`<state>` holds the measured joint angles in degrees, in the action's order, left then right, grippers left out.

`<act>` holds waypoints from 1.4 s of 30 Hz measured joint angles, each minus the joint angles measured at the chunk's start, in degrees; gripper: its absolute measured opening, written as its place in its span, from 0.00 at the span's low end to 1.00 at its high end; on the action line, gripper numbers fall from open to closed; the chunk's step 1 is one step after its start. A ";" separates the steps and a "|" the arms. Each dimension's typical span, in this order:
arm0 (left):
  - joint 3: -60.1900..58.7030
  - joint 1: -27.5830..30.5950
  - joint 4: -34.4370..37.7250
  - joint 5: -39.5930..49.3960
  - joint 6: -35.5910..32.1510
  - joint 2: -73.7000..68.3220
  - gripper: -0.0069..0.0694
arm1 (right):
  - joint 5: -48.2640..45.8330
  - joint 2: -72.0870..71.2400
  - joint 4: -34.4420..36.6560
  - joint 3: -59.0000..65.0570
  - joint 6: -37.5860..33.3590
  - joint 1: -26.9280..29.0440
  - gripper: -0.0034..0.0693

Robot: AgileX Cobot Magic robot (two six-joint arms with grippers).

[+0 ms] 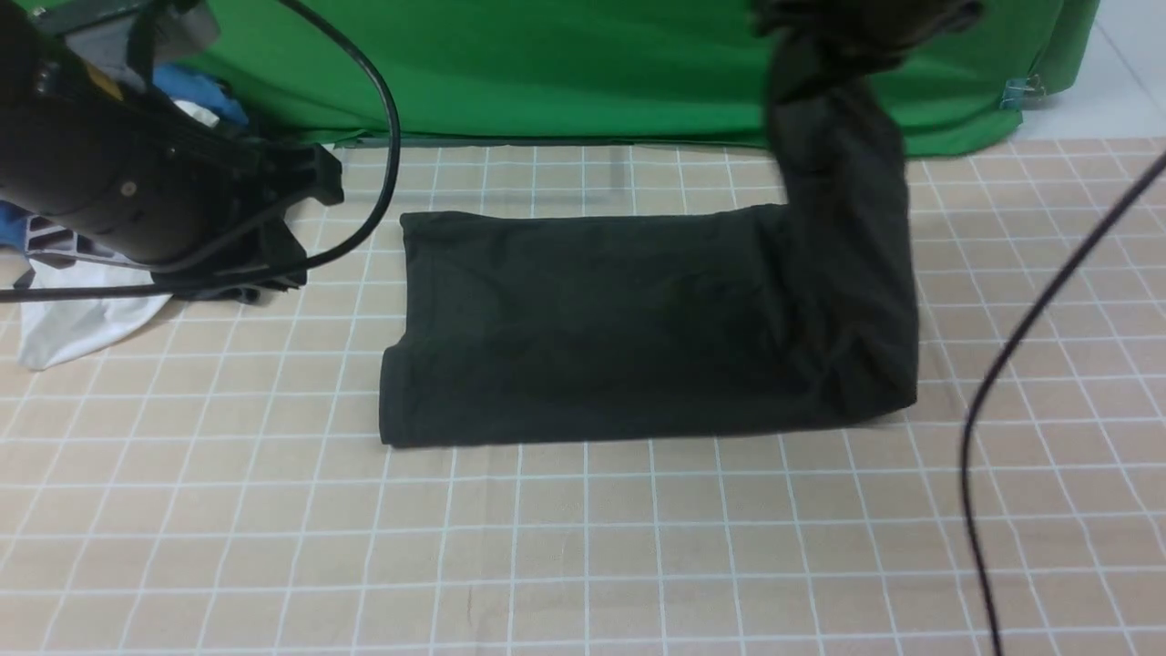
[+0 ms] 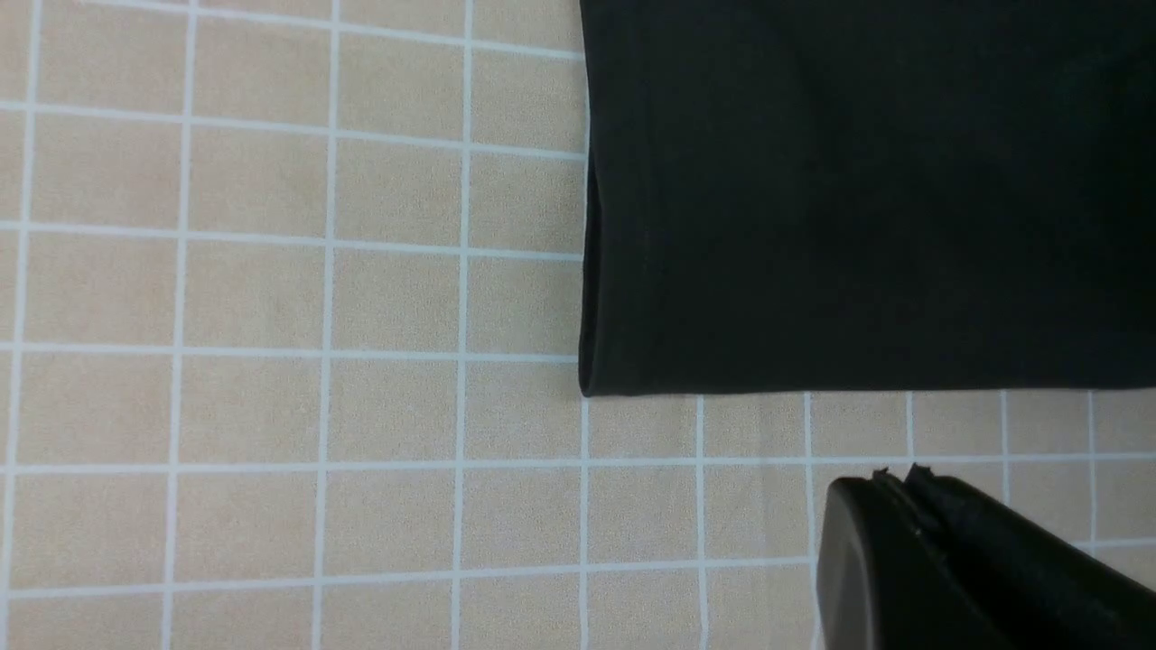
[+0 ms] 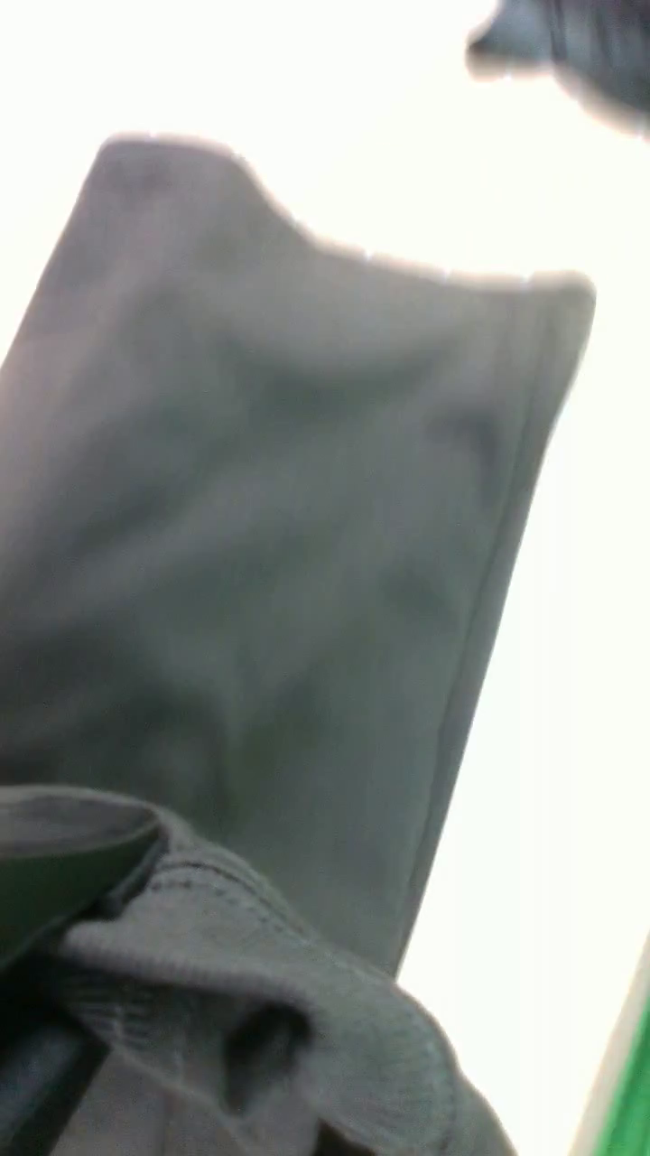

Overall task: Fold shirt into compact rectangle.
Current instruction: 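Fold the right end of the dark garment over onto its left end with the right gripper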

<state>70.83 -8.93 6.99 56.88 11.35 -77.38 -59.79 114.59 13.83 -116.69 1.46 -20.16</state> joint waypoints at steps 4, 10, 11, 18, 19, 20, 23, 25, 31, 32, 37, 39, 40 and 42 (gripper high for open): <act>0.00 0.00 0.00 -0.02 0.00 0.00 0.11 | 5.46 3.80 3.10 0.00 0.55 -6.08 0.22; 0.00 0.00 0.00 -0.26 0.00 0.00 0.11 | 10.59 8.45 6.52 0.00 1.36 -11.50 0.22; 0.00 0.00 0.00 -0.26 0.00 0.00 0.11 | 10.76 8.57 6.52 0.00 1.36 -11.65 0.22; 0.00 0.00 0.00 -0.41 0.00 0.00 0.11 | 17.44 12.35 11.97 0.00 1.40 -15.12 0.22; 0.00 0.00 0.00 -0.40 0.00 0.00 0.11 | 18.44 12.80 12.27 0.00 1.40 -15.62 0.22; 0.00 0.00 0.00 -0.40 0.00 0.00 0.11 | 18.97 13.09 12.54 0.00 1.40 -15.84 0.22; 0.00 0.00 0.04 -0.50 0.00 0.00 0.11 | 21.44 14.43 13.32 0.00 1.40 -16.87 0.23; 0.00 0.00 0.29 -0.46 0.00 0.00 0.11 | 22.98 15.29 13.82 0.00 1.42 -17.37 0.24; 0.00 0.00 0.88 -0.52 0.00 0.00 0.11 | 26.35 17.89 15.62 0.00 1.42 -18.14 0.35; 0.00 0.00 0.88 -0.52 0.00 0.00 0.11 | 26.46 18.15 15.86 0.00 1.42 -18.20 0.41; 0.00 0.00 0.92 -0.71 0.00 0.00 0.11 | 24.59 18.26 16.02 0.00 0.67 -18.23 0.66; 0.00 0.00 0.98 -1.05 0.00 0.00 0.11 | 21.48 17.59 16.02 0.00 -2.56 -17.49 0.72; 0.00 0.00 1.05 -1.19 0.00 0.00 0.11 | 19.91 16.99 15.95 -0.11 -4.34 -17.02 0.73; 0.00 0.00 1.17 -2.01 0.23 0.00 0.11 | 15.50 15.69 14.93 -0.81 -6.52 -15.15 0.73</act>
<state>70.83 -8.93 8.17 54.88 11.58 -77.38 -44.29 130.28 28.76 -117.50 -5.06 -35.31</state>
